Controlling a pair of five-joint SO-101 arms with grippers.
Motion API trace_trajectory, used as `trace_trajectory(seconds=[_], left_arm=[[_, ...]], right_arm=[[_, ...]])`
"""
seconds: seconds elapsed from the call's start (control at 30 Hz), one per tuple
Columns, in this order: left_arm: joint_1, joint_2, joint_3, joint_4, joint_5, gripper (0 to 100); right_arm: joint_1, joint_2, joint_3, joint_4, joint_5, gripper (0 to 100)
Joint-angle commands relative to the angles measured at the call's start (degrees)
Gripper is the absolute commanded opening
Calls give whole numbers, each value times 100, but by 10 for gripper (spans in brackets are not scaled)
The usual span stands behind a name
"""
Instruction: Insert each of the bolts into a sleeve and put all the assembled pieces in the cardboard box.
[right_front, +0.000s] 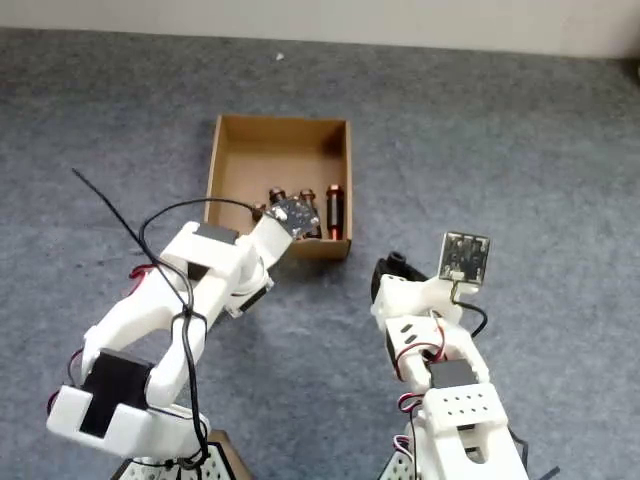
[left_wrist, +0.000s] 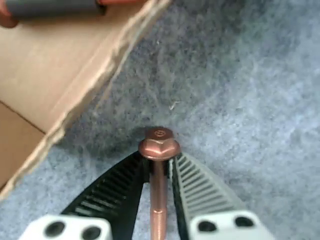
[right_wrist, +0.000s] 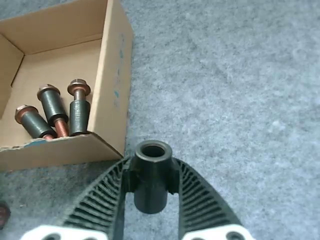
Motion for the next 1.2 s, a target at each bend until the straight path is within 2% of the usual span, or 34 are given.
trace_trajectory(seconds=[0.0,0.17,0.37,0.6,0.9,1.03,1.17], left_arm=[[75,40,-224,44,44,5],[40,-119,-84,26,53,5],[57,-1648,796,-237,114,5],[110,-3732,927,-255,1196,5],[145,-5604,919,-290,2382,5],[145,-6387,998,-255,2637,5],[154,-7310,1657,-352,2927,5]], right_arm=[[22,-154,-48,-127,97,5],[22,-163,-48,-127,97,5],[22,-163,-48,-127,97,5],[48,-163,-48,-127,97,5],[48,-215,-48,-127,97,5],[57,-813,92,-31,97,5],[22,-1938,576,92,97,5]])
